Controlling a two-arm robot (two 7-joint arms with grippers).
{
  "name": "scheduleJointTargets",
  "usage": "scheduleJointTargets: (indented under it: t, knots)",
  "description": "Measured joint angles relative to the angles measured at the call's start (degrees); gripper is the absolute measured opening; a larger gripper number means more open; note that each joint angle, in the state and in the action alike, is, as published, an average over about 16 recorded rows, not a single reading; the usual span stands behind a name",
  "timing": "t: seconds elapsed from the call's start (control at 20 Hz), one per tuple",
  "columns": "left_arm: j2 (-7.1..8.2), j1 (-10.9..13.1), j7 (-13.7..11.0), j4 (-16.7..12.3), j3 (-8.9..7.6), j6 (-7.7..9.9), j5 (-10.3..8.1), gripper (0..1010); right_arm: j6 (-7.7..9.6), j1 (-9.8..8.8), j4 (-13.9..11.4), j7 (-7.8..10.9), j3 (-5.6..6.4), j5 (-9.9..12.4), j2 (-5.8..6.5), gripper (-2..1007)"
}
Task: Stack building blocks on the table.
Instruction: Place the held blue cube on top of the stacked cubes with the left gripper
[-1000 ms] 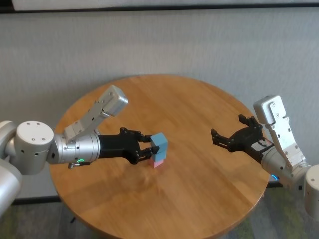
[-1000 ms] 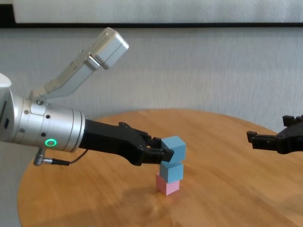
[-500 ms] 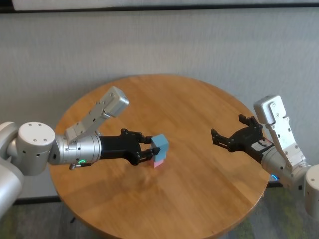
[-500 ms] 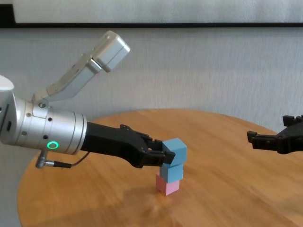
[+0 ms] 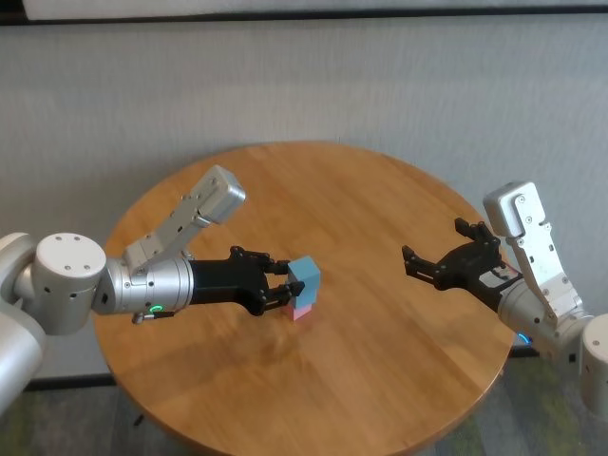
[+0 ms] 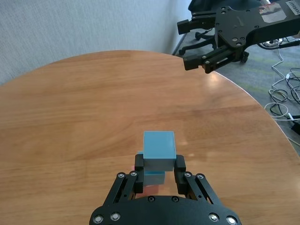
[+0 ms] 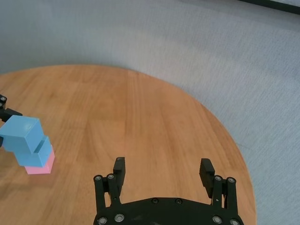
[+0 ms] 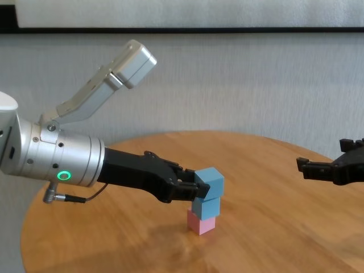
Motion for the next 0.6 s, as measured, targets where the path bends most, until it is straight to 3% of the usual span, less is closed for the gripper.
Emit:
scheduleJointTargets:
  t: [0.6]
  knots:
    - [-0.17,-0.5,0.27,1.37,0.63,-0.37,-0.24,395,0.0,0.0,0.0,0.0,0.0,0.0,0.0,1000]
